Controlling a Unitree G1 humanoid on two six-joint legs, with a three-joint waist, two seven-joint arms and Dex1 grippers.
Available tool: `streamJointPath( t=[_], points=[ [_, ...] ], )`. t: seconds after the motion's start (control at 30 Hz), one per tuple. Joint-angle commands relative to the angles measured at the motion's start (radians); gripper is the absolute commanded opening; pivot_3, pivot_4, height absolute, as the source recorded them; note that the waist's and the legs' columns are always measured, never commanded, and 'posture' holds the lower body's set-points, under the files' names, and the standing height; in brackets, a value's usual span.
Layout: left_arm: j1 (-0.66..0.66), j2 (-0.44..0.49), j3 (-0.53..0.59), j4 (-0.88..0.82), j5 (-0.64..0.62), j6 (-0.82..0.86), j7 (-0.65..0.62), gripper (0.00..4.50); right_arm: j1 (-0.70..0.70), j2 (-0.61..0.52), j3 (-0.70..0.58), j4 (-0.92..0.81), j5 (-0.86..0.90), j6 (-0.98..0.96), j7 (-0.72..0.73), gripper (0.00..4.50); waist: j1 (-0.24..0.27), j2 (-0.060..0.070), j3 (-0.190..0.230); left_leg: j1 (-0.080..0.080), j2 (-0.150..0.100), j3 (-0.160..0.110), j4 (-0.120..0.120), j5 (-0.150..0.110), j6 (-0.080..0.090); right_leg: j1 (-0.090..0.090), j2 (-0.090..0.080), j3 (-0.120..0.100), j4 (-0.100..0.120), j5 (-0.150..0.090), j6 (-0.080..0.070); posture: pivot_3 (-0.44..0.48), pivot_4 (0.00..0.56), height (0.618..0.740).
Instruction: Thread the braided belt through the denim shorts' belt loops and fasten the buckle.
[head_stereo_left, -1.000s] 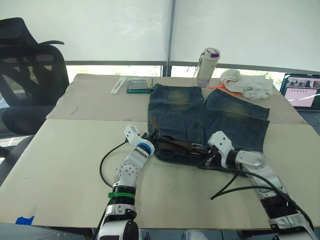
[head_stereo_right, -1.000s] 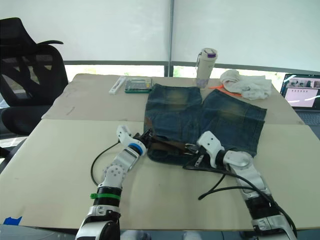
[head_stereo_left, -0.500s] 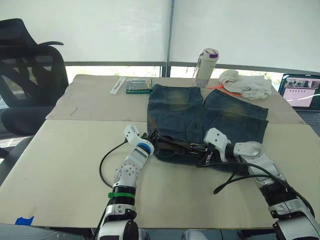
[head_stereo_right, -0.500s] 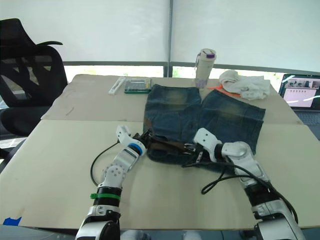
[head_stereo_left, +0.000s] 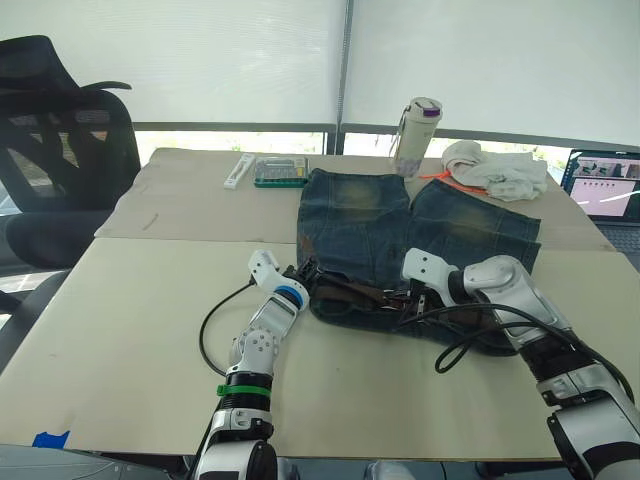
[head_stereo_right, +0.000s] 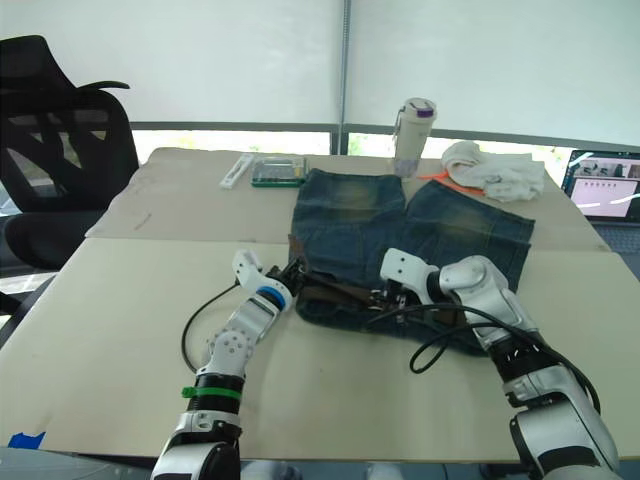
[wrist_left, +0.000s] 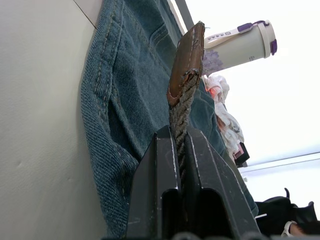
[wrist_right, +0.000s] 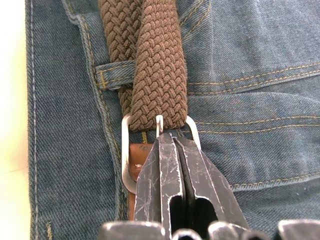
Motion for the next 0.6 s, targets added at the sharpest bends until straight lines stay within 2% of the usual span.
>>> streamJointPath(
  t=[0.03,0.23,0.6],
  points=[
    [-0.011,-0.042,0.01,-0.052,0.008,-0.028,-0.001,0.0,0.055,0.016,0.01,0.06,0.002,0.0,0.012,0.04,0.0,0.0,0.0,0.0,0.0,0.0,0.0,0.0,0.0,0.0,0.0,0.0,0.0,0.0,0.0,0.0,0.15,0.737],
    [-0.012,-0.048,0.002,-0.04,0.014,-0.025,-0.007,0.0,0.056,-0.017,-0.052,0.089,0.044,-0.118,0.071,0.04,0.001,0.0,0.0,0.0,0.0,0.0,-0.001,0.0,0.0,-0.001,0.0,0.0,0.0,0.0,0.0,0.0,0.15,0.737],
    [-0.011,-0.047,0.004,-0.045,0.014,-0.021,-0.004,0.0,0.046,-0.006,-0.054,0.15,0.051,-0.229,0.093,0.04,0.001,0.0,0.0,-0.001,0.0,0.0,-0.002,0.0,-0.001,-0.001,0.0,0.0,-0.002,0.0,0.0,0.0,0.15,0.737]
  ],
)
